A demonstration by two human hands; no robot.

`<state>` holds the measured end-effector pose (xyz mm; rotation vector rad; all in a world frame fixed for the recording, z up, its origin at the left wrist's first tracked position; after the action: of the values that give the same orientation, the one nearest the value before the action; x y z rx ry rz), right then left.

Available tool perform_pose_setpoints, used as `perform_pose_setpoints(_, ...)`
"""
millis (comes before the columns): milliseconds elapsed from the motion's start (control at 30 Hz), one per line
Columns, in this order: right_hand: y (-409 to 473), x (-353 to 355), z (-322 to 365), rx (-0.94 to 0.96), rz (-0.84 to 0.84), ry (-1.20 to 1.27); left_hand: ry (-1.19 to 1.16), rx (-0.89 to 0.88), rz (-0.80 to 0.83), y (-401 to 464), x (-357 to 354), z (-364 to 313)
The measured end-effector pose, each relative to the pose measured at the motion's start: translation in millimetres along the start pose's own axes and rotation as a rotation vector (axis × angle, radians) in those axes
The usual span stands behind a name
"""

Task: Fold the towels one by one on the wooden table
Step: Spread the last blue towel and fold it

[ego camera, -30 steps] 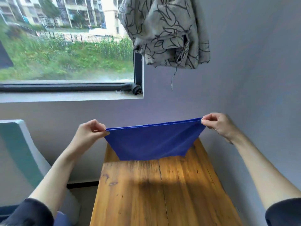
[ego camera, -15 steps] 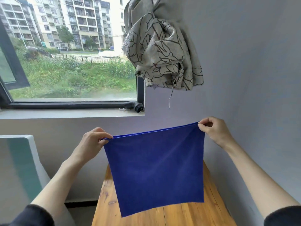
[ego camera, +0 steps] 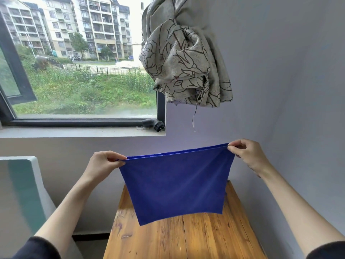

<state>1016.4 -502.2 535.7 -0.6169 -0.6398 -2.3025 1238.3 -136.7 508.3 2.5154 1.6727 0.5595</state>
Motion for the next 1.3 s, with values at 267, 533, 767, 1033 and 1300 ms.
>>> perform_pose_setpoints(267,-1,-12,3,-0.107,0.216,0.380,-0.278,0.075,-0.080,3,8,7)
perform_pose_setpoints(533,0,-13,10,0.089,0.202,-0.227,-0.106,0.101,0.053,7,7,26)
perform_pose_setpoints(767,-7,-48,-6,0.121,0.306,-0.524,0.280,0.180,0.172,-3,-4,57)
perform_pose_setpoints(1033,10,-75,-29,0.056,0.287,-0.809,0.253,0.180,0.059,15,-24,70)
perform_pose_setpoints(1300,-2,-57,-24,0.128,-0.078,-0.634,-0.001,0.024,0.002,14,-24,59)
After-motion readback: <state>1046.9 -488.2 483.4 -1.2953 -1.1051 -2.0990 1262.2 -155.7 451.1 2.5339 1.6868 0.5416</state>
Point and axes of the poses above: each hand's wrist, its own y-axis towards the middle knuckle, its own x-axis out of the back of the hand, z = x × y, the point moved 8 cm from there along y, towards the middle knuckle, and after that the axes turned 14 degrees about -y, right-handed, at the moved point
